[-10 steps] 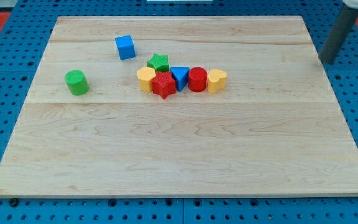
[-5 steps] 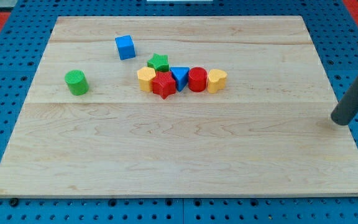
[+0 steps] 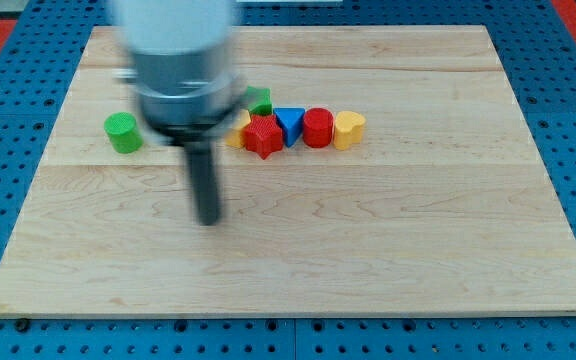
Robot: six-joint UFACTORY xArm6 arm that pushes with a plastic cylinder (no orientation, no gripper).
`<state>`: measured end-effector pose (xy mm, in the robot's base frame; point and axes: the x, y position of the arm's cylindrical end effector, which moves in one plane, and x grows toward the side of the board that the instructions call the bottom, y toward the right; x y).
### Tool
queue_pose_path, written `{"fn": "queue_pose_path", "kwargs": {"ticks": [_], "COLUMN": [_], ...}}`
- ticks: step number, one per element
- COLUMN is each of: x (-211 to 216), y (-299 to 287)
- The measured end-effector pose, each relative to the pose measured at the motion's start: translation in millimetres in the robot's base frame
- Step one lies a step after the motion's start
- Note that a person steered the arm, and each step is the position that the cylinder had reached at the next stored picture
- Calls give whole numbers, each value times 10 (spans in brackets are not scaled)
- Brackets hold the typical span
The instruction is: Separate the red star from the group of blocks
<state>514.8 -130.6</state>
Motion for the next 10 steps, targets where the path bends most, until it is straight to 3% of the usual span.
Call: {"fn": "queue_pose_path", "kwargs": {"ticks": [3, 4, 5, 6, 7, 8, 10], "x": [-1096, -1214, -1218, -1210, -864, -488, -324], "y": [-51, 267, 1047, 1117, 1305, 1732, 2466]}}
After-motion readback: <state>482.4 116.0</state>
